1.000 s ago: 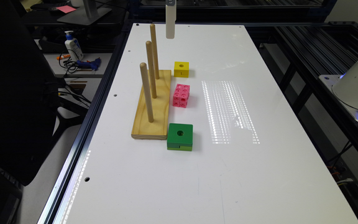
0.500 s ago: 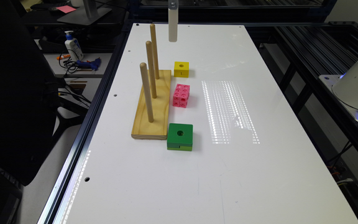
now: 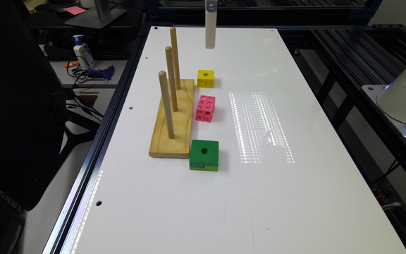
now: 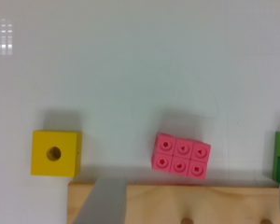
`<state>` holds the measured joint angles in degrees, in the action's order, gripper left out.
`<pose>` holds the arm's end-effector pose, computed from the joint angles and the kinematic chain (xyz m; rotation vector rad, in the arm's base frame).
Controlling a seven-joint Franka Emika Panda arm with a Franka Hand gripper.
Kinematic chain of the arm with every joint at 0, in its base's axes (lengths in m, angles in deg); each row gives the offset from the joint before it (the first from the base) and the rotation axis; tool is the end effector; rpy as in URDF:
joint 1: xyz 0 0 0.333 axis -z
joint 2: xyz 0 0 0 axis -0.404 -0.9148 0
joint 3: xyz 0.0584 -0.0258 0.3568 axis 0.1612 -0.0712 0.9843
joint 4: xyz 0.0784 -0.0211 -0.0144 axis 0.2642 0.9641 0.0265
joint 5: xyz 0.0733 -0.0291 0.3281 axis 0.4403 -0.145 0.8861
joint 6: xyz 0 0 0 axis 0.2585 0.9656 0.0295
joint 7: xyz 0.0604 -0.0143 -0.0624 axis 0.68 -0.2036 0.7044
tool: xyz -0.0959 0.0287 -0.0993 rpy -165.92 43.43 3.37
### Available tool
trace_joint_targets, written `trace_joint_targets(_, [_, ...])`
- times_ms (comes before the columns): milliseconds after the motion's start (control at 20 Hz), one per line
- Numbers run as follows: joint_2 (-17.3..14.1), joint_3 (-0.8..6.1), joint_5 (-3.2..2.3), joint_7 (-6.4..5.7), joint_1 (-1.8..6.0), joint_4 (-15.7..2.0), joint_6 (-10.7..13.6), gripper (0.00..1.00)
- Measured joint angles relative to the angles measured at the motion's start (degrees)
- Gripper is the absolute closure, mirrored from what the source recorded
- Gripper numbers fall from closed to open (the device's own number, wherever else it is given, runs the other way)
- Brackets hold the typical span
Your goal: Pick up pink block.
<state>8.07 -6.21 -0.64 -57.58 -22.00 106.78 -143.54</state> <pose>0.4946 0.0047 0.4227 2.8998 -1.1952 -0.0109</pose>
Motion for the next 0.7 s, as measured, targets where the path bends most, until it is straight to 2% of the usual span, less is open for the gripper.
trace_joint_targets(500, [0.9,0.0,0.0,0.0,0.0,1.48,-0.4,0.0])
trace_joint_targets(600, [0.7,0.0,0.0,0.0,0.0,2.35,-1.2,0.0])
trace_joint_targets(700, [0.1,0.0,0.0,0.0,0.0,3.85,-3.3,0.0])
